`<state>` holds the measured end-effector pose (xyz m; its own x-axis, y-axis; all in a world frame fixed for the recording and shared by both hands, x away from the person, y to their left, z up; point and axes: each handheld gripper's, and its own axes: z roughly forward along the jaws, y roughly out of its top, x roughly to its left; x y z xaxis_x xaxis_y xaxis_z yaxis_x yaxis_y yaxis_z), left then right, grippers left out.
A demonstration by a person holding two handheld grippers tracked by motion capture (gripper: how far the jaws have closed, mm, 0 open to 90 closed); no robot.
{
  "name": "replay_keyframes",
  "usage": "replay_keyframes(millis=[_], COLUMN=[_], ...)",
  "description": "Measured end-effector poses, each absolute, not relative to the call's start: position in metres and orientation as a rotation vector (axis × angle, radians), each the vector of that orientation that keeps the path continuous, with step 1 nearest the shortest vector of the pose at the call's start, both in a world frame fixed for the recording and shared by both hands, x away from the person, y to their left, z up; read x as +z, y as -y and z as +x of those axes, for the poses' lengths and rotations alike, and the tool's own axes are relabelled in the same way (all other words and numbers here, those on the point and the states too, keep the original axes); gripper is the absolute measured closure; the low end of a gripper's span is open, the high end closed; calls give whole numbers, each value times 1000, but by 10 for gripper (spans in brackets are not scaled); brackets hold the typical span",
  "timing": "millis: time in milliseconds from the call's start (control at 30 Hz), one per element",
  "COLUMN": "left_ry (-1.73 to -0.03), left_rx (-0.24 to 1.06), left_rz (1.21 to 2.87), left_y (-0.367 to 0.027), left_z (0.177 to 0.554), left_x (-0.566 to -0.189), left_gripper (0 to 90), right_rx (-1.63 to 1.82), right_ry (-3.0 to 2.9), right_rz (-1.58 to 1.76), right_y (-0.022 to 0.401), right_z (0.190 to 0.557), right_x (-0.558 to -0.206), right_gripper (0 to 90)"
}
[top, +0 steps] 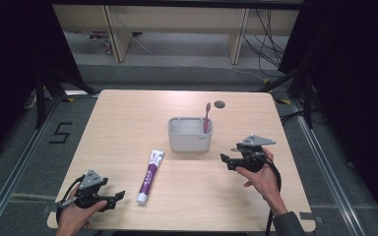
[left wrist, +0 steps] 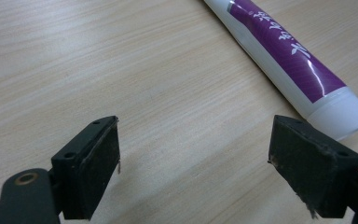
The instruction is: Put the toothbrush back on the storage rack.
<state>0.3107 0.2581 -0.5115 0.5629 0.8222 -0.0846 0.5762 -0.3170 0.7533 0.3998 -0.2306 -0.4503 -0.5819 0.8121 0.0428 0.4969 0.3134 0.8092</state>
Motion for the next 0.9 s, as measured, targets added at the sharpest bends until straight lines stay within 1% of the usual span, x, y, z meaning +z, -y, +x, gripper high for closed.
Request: replay_keyframes(millis=[67,267,433,900], left_ry=[-1119,-1123,-1121,-1116], left_rx=[406,408,408,398], left_rz=[2029,2026,2028,2029], left_y=[-258,-259,-259,-257], left_z=[311,311,310,311], left_x=[-512,-512,-512,-511], left_gripper=[157,157,157,157], right_rx=[1165,1172,1206,1164], right_ry=[-2215,-2234,-2251,-2295], right_rz=[1173,1181,1173,1167], right_y=[233,234,233,234], right_z=[397,391,386,373], right_x=[-452,-458,-461,-472], right_gripper=[196,161,160,160])
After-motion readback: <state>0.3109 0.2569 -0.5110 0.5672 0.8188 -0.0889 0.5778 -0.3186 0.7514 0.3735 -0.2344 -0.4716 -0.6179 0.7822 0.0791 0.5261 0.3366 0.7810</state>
